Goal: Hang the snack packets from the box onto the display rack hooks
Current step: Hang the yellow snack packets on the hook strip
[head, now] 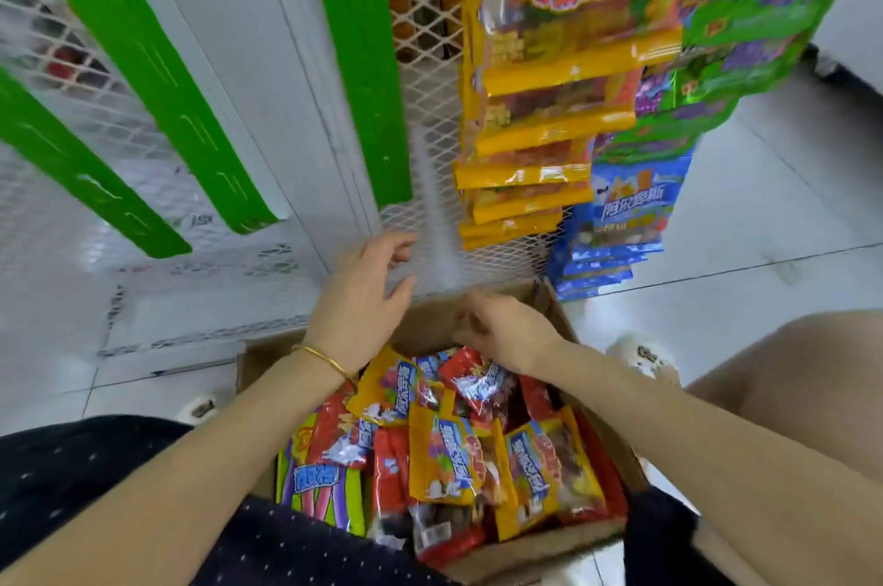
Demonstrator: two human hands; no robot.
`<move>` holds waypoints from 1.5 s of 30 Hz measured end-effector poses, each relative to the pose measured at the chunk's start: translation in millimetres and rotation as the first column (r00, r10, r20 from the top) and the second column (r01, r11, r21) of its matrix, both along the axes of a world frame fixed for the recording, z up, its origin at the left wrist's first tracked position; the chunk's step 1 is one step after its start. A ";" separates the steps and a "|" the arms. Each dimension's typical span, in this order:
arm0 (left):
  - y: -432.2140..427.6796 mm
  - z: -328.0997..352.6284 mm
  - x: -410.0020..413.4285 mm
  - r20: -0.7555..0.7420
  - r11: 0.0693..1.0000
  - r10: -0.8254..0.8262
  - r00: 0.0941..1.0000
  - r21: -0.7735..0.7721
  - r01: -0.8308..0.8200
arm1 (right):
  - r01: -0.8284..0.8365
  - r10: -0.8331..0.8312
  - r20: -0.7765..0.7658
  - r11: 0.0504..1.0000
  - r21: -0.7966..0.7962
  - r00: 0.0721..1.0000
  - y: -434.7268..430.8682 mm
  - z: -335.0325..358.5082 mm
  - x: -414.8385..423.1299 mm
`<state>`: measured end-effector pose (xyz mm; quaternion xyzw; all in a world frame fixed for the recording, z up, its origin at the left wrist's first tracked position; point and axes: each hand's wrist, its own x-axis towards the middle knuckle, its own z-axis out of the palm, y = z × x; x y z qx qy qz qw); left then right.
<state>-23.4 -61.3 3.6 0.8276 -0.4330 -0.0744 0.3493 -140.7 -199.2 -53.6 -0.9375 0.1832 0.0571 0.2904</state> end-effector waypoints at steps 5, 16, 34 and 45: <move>-8.6 -11.9 11.5 -0.071 0.999 -0.024 0.997 0.037 0.026 | -0.097 0.138 -0.287 0.984 0.152 0.948 23.5 -77.2 4.1; -2.2 -26.4 10.6 -0.143 0.993 -0.028 0.989 0.110 0.044 | -0.093 0.182 -0.309 0.955 0.280 0.934 41.2 -131.8 -1.0; -6.5 8.0 -16.0 -0.288 0.950 -0.137 0.948 0.232 0.208 | 0.095 -0.256 0.154 0.749 0.656 0.954 -31.7 41.7 -29.6; -54.5 172.9 -17.7 -0.082 0.953 -0.299 0.951 -0.071 0.294 | 0.094 -0.399 0.627 0.882 0.461 0.669 -47.3 182.6 -38.4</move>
